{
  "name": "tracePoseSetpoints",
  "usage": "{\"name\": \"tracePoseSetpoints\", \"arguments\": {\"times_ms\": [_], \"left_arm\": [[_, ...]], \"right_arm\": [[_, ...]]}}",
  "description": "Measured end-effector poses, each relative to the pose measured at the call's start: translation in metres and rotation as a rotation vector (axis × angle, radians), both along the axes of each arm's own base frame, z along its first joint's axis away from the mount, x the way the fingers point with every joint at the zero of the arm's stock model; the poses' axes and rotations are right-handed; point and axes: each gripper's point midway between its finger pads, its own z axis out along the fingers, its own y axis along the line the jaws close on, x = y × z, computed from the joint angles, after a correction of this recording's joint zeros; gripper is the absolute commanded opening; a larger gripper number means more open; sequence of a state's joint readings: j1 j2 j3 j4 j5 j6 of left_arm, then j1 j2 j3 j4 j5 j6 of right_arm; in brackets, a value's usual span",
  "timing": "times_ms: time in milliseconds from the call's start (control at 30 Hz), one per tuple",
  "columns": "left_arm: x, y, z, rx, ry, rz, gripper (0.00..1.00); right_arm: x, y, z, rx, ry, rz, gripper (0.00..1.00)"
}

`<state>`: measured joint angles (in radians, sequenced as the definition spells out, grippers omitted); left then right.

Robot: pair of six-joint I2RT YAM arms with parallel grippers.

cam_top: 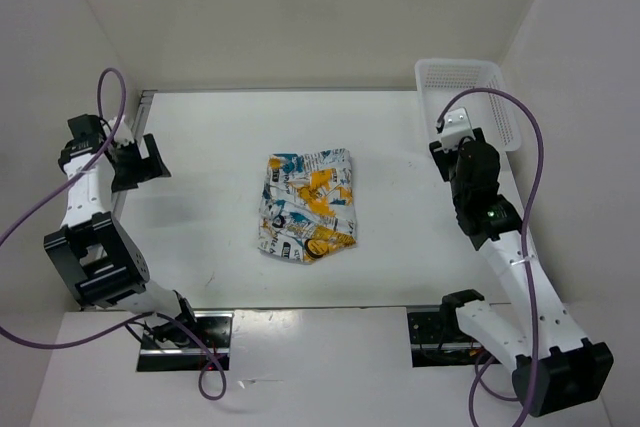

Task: Fold and stack the shorts
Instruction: Fold the shorts

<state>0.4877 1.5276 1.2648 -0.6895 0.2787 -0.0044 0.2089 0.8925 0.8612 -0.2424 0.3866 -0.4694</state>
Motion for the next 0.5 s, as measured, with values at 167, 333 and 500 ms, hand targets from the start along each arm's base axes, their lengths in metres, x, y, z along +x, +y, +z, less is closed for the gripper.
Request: {"name": "tracePoseSetpoints", "arguments": {"times_ms": [167, 333, 500], "left_arm": [[-0.001, -0.004, -0.001, -0.040, -0.012, -0.011, 1.00], [-0.001, -0.002, 0.000, -0.048, -0.021, -0.007, 1.00], [-0.003, -0.004, 0.000, -0.050, -0.027, -0.009, 1.00]], "right_arm": [[-0.011, -0.001, -0.011, 0.032, 0.010, -0.006, 0.62], [-0.020, -0.002, -0.010, 0.055, -0.013, -0.007, 0.63], [-0.021, 0.000, -0.011, 0.065, -0.012, 0.003, 0.63]]}}
